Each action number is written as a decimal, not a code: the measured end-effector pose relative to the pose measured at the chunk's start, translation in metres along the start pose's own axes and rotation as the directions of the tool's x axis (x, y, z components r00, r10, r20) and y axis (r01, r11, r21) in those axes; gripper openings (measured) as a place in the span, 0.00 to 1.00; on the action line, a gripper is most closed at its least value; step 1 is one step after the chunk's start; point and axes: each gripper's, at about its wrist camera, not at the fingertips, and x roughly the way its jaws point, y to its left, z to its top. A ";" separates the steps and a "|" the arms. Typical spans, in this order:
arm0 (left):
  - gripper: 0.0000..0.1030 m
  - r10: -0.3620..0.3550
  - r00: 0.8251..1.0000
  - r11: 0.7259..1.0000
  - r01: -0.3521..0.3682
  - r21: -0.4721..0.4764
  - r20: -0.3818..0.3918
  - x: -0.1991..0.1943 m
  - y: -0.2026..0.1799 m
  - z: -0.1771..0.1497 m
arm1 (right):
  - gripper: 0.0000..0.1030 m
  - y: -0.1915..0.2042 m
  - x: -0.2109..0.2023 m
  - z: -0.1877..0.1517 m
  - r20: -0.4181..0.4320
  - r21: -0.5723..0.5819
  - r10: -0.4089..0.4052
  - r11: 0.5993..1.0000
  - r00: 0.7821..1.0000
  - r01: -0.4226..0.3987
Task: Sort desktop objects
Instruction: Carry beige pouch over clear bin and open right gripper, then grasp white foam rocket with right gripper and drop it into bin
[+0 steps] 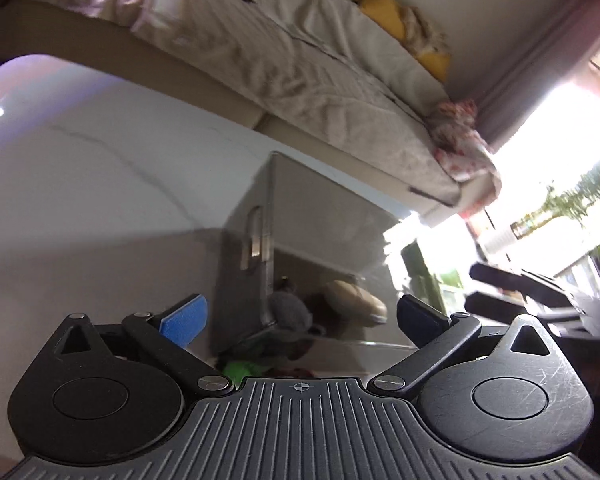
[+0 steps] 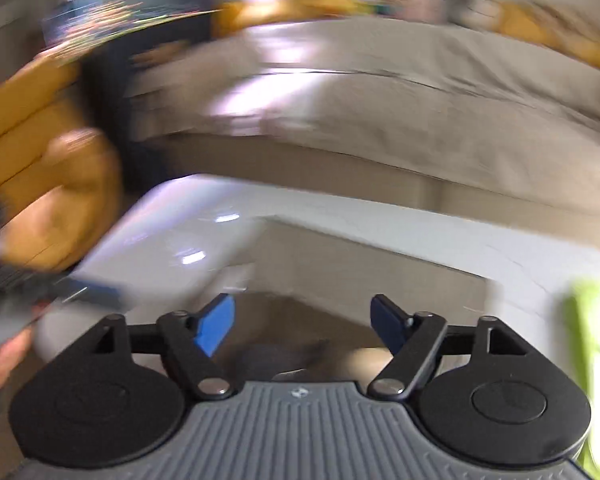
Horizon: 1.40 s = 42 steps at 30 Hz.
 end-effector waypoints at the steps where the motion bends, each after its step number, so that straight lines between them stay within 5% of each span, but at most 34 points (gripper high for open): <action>1: 1.00 0.057 0.998 0.998 -0.056 -0.038 0.020 -0.007 0.011 -0.011 | 0.75 0.020 0.006 -0.001 -0.042 -0.049 0.057 0.997 0.997 -0.059; 5: 1.00 0.250 0.968 0.952 -0.245 -0.186 0.003 -0.010 0.052 -0.056 | 0.56 0.095 0.063 -0.011 -0.265 -0.128 0.146 0.974 0.953 -0.185; 9: 1.00 0.303 0.947 0.929 -0.319 -0.186 -0.111 0.000 0.071 -0.087 | 0.50 0.140 0.129 -0.033 -0.394 -0.228 0.010 0.968 0.919 -0.108; 15: 1.00 0.320 0.934 0.946 -0.323 0.005 -0.159 0.004 0.047 -0.103 | 0.45 0.170 0.194 -0.055 -0.531 -0.358 -0.204 0.934 0.822 0.000; 20: 1.00 0.293 0.943 0.956 -0.291 0.037 -0.158 0.001 0.041 -0.105 | 0.46 0.165 0.211 -0.070 -0.598 -0.342 -0.246 0.939 0.763 0.035; 28: 1.00 0.271 0.949 0.963 -0.268 0.040 -0.159 -0.004 0.037 -0.105 | 0.35 0.169 0.170 -0.083 -0.486 -0.399 -0.250 0.916 0.837 0.041; 36: 1.00 0.266 0.952 0.962 -0.254 0.096 -0.151 0.003 0.021 -0.098 | 0.35 0.154 0.058 -0.043 -0.338 -0.286 -0.105 0.958 0.935 0.005; 40: 1.00 0.148 0.951 0.988 -0.129 0.084 -0.271 0.020 0.021 -0.091 | 0.36 0.110 -0.001 0.006 -0.232 -0.147 -0.039 0.989 0.972 0.005; 42: 1.00 0.048 0.930 0.998 -0.029 0.057 -0.364 0.029 0.022 -0.085 | 0.36 0.075 0.000 0.031 -0.200 -0.107 -0.074 0.993 0.977 0.053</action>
